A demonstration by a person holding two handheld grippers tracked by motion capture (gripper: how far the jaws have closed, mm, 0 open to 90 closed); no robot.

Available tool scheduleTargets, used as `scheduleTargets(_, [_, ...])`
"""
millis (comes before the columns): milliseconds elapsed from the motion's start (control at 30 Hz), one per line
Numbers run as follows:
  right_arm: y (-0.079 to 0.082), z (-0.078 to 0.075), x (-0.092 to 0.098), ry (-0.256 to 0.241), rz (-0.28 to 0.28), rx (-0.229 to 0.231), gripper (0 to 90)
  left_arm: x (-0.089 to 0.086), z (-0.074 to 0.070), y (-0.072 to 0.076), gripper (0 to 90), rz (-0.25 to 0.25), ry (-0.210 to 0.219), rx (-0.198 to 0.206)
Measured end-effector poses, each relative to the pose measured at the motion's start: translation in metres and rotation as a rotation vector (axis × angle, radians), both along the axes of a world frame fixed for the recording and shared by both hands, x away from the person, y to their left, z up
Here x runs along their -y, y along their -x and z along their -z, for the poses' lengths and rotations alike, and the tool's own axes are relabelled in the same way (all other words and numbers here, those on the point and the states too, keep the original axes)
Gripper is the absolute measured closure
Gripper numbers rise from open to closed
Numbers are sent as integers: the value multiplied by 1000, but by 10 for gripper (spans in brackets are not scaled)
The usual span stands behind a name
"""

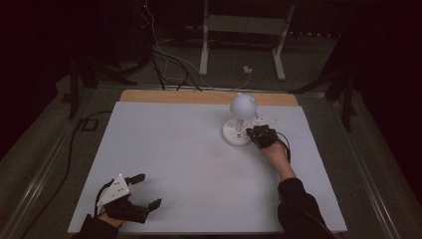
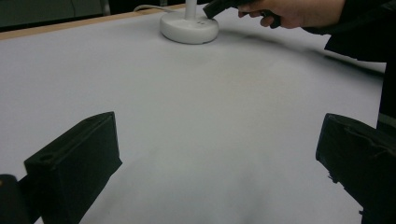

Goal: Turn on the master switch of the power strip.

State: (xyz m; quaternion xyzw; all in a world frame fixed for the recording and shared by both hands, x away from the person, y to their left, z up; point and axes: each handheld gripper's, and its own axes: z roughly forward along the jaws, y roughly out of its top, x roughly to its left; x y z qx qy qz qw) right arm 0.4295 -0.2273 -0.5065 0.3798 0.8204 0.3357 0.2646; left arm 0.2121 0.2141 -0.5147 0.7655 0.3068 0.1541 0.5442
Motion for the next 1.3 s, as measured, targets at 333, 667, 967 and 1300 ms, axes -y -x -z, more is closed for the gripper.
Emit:
scheduleTargets(333, [-1,-2,-5,41,0,-12,900,1,0,0,2,5,-5,0])
scheduleTargets(667, [-2,1,1,-16,5,-39,900,1,0,0,2,8,-5,-2])
scheduleTargets(967, [-1,0,-3,19,-12,-33,900,1,0,0,2,9,-6,-1])
scheduleTargets(1300, [-1,-1,-6,37,-3,-13,900,0,0,-1,2,3,-3,-2])
